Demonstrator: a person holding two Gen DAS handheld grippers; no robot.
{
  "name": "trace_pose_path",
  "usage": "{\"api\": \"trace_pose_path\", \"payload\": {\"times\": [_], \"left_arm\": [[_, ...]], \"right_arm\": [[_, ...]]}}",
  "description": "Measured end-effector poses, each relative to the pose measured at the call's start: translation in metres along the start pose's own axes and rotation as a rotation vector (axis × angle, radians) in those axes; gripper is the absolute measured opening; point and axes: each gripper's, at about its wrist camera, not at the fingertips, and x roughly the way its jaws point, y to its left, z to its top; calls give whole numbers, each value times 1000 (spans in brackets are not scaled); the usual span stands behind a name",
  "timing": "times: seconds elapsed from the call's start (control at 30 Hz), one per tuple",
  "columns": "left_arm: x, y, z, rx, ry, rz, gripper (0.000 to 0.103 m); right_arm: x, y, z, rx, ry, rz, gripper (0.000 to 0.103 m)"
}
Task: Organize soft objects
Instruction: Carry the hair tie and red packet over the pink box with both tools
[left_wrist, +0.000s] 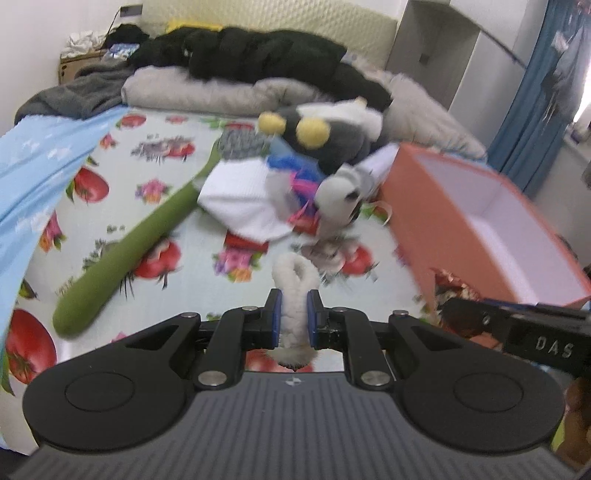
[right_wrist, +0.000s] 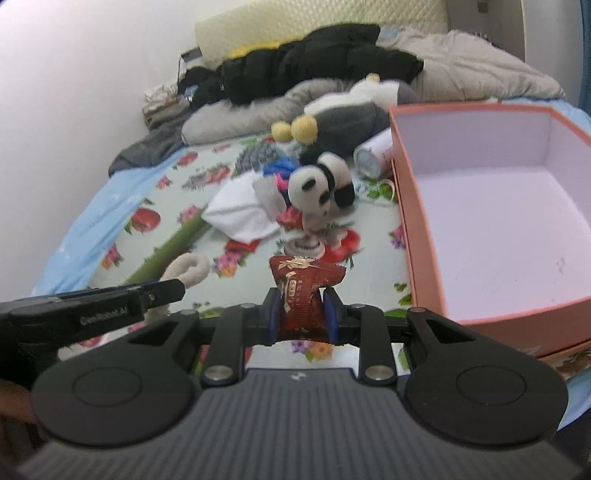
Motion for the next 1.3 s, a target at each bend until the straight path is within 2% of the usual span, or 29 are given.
{"api": "trace_pose_path", "payload": {"times": [0.4, 0.67, 1.0, 1.3], "left_arm": [[-74, -25, 38, -20, -137, -84, 17], [-109, -47, 53, -11, -189, -148, 17], [-114, -94, 61, 36, -177, -263, 17], [-92, -144, 59, 111, -117, -349, 17]], "right_arm": [[-61, 11, 28, -28, -133, 17, 28], [-96, 5, 40, -24, -201, -2, 28], [-131, -27, 35, 17, -240, -84, 28], [-137, -65, 26, 90, -233, -152, 28]]}}
